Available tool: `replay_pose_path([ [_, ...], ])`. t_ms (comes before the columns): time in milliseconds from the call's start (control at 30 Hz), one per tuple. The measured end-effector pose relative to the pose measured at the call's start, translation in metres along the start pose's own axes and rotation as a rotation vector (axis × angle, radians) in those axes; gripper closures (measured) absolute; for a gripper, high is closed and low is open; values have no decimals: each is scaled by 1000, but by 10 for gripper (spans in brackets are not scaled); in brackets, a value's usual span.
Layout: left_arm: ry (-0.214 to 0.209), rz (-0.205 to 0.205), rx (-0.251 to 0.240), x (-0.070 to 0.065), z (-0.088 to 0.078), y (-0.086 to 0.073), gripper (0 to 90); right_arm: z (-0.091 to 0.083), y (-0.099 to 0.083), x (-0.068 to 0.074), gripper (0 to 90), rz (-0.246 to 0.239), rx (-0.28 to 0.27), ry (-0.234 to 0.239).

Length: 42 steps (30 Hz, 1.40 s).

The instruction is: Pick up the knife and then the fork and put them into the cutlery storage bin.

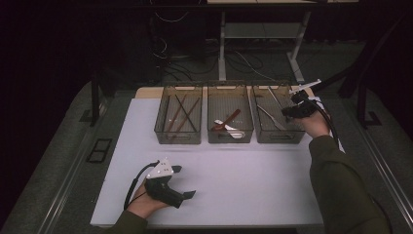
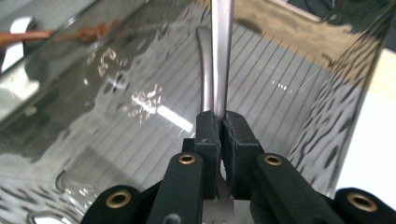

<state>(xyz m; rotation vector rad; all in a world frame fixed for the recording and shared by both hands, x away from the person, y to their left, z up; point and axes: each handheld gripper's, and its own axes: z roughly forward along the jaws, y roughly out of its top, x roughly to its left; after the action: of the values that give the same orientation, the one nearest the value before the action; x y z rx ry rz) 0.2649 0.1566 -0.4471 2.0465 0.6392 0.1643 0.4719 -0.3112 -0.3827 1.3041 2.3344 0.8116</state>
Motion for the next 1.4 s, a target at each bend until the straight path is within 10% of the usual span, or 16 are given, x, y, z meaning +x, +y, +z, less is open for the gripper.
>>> replay_pose_path([
  [433, -2, 0, 0, 0, 0, 0, 0, 13, -2, 4, 793, -33, 95, 14],
  [967, -1, -9, 1, 1, 1, 0, 0, -10, -4, -1, 462, 76, -20, 129],
  [1400, -1, -10, 3, 2, 1, 0, 0, -27, -17, 13, 220, 95, -171, 129],
])
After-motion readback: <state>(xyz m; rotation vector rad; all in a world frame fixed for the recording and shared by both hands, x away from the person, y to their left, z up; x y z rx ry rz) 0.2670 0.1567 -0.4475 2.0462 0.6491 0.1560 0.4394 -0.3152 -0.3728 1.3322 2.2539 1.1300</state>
